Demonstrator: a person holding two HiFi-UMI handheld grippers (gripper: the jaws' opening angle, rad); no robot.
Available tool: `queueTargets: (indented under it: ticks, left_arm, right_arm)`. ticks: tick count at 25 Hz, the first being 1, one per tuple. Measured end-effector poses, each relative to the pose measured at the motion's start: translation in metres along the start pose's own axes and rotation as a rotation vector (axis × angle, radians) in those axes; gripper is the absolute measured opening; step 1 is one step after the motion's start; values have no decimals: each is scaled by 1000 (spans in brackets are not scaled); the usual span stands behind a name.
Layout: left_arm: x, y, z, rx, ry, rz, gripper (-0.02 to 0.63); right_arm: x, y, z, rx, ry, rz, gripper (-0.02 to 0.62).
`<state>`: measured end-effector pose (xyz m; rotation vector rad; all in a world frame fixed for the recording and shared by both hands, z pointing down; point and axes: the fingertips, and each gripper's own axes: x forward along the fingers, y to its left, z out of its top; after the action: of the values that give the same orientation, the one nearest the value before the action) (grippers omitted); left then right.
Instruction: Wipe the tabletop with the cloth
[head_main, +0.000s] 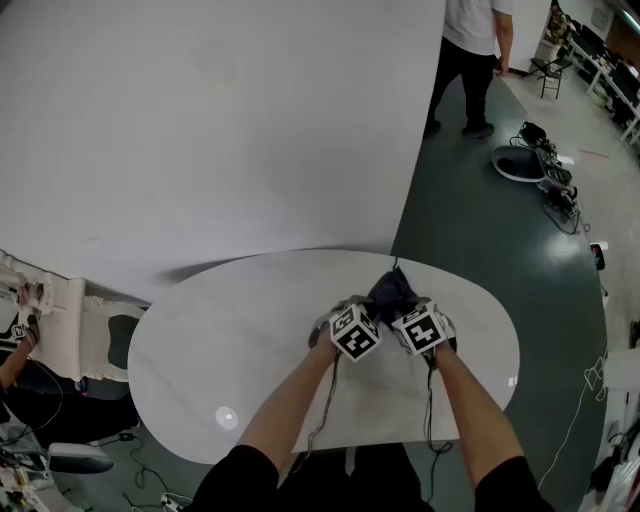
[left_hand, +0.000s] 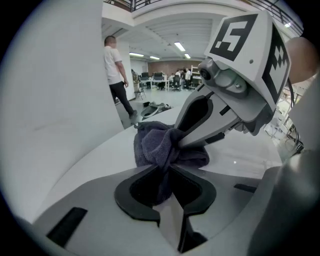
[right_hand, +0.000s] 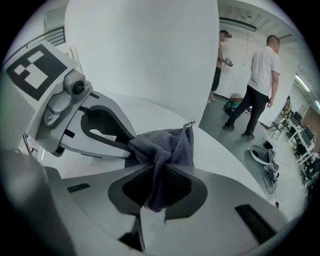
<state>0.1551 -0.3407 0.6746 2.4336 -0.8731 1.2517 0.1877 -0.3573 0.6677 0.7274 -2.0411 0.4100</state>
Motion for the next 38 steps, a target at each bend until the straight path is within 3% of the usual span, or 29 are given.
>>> queueTargets:
  ticks: [10, 17, 23, 27, 38]
  left_arm:
    - [-28, 42, -39, 65, -21, 15, 71]
    - [-31, 46, -47, 127, -10, -64, 71]
    - [-34, 66, -45, 47, -10, -18, 71]
    - [-35, 85, -54, 6, 21, 32, 71]
    - [-62, 118, -85, -128, 32, 145, 71]
  right_arm:
    - [33, 38, 53, -67, 21, -3, 41]
    - [45, 48, 69, -107, 48, -50, 41]
    - [47, 44, 77, -142, -8, 9, 41]
    - [58, 48, 92, -223, 23, 68, 41]
    - [80, 80, 131, -405, 4, 112, 41]
